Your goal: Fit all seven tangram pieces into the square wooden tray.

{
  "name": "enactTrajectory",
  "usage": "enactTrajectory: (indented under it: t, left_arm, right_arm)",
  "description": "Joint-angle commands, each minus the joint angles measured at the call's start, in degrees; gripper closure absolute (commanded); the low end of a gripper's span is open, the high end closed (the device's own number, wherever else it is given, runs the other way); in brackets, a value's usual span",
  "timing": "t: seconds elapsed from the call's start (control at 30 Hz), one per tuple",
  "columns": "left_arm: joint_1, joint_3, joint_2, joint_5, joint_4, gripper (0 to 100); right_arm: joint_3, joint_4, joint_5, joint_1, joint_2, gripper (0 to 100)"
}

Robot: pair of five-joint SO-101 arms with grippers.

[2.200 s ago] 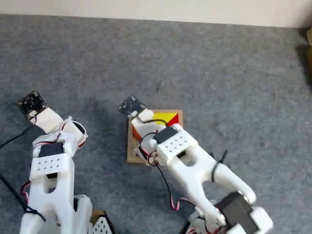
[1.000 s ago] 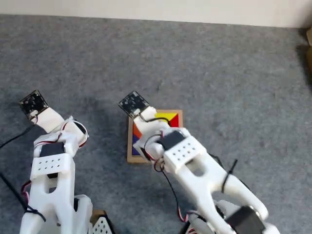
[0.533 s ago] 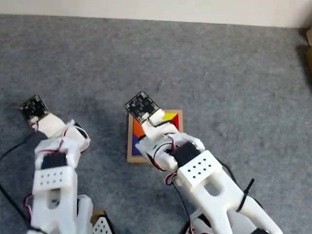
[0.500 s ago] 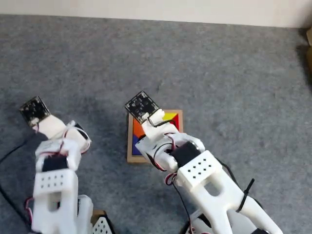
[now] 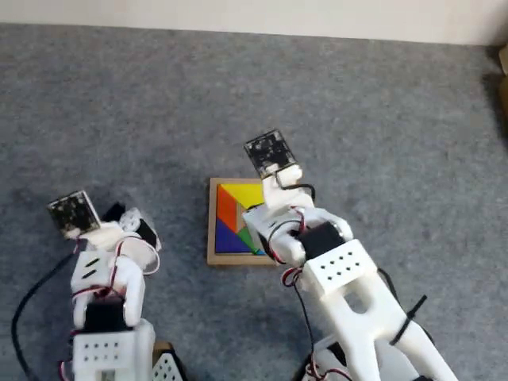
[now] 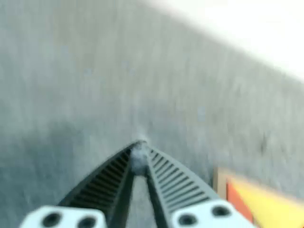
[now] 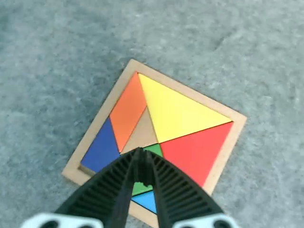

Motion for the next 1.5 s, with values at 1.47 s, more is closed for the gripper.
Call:
enactTrajectory:
  t: [1.47]
  left_arm:
    - [5.05, 0.92, -3.91, -0.97, 7.65, 100]
  right_arm:
    - [42.68, 6.29, -0.53, 14.02, -66.95, 99.2]
